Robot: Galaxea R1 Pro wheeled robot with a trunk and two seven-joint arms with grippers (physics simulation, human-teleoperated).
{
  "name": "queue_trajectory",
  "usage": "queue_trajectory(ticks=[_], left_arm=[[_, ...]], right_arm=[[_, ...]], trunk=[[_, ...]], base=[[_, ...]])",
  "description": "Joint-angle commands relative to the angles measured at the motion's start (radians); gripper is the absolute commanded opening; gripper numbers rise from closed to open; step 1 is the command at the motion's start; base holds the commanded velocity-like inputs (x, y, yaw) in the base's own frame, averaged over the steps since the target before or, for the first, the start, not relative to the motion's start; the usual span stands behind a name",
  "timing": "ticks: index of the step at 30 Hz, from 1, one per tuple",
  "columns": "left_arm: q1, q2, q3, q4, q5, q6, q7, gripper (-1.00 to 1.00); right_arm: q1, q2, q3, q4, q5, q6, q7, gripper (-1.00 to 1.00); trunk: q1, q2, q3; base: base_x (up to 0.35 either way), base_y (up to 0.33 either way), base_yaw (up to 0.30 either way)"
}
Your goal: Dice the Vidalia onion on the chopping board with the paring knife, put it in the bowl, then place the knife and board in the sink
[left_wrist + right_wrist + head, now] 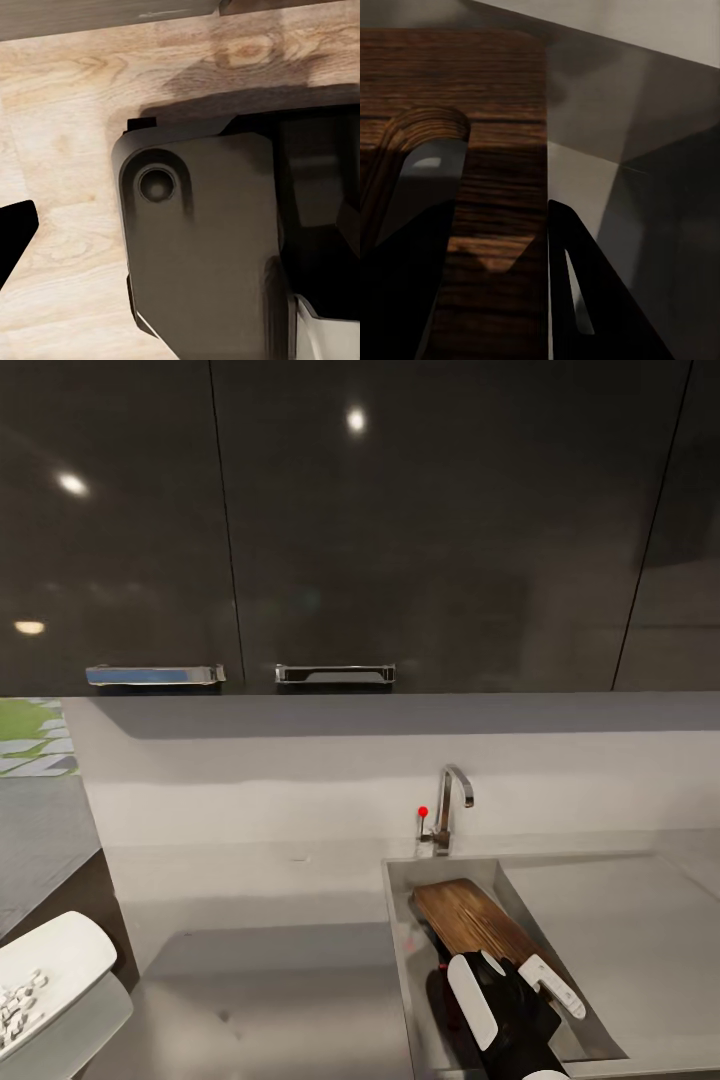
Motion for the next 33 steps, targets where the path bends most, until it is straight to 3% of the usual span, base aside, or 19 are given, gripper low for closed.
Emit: queue_trajectory(ticks=[1, 5, 10, 13, 18, 19, 33], left_arm=[[-0.002, -0.001, -0.008, 0.004, 0.010, -0.007, -0.006, 1.00], [-0.001, -0.002, -0.008, 0.004, 0.010, -0.007, -0.007, 1.00], [-0.001, -0.002, -0.008, 0.004, 0.010, -0.007, -0.006, 1.00], [-0.001, -0.002, -0.008, 0.004, 0.010, -0.007, -0.006, 1.00], [-0.001, -0.002, -0.008, 0.004, 0.010, -0.007, -0.007, 1.00], [-0.001, -0.002, -0.008, 0.004, 0.010, -0.007, -0.007, 1.00], [-0.001, -0.002, -0.008, 0.004, 0.010, -0.007, -0.005, 1.00]], right_arm=[[-0.001, 0.001, -0.002, -0.001, -0.002, 0.001, -0.002, -1.00], [-0.001, 0.001, -0.001, 0.006, -0.002, 0.000, -0.001, -1.00], [-0.001, 0.001, -0.003, 0.110, -0.008, -0.065, 0.001, -1.00], [-0.001, 0.001, -0.004, 0.122, -0.009, -0.075, 0.041, -1.00], [-0.001, 0.001, -0.004, 0.123, -0.010, -0.077, 0.053, -1.00], [-0.001, 0.001, -0.004, 0.123, -0.010, -0.077, 0.053, 1.00], [-0.001, 0.001, -0.003, 0.104, -0.004, -0.077, 0.053, 1.00]], trunk=[[0.000, -0.002, -0.002], [0.000, -0.002, -0.002], [0.000, -0.002, -0.002], [0.000, -0.002, -0.002], [0.000, -0.002, -0.002], [0.000, -0.002, -0.002], [0.000, -0.002, -0.002]], base=[[0.000, 0.000, 0.000], [0.000, 0.000, 0.000], [0.000, 0.000, 0.000], [0.000, 0.000, 0.000], [0.000, 0.000, 0.000], [0.000, 0.000, 0.000], [0.000, 0.000, 0.000]])
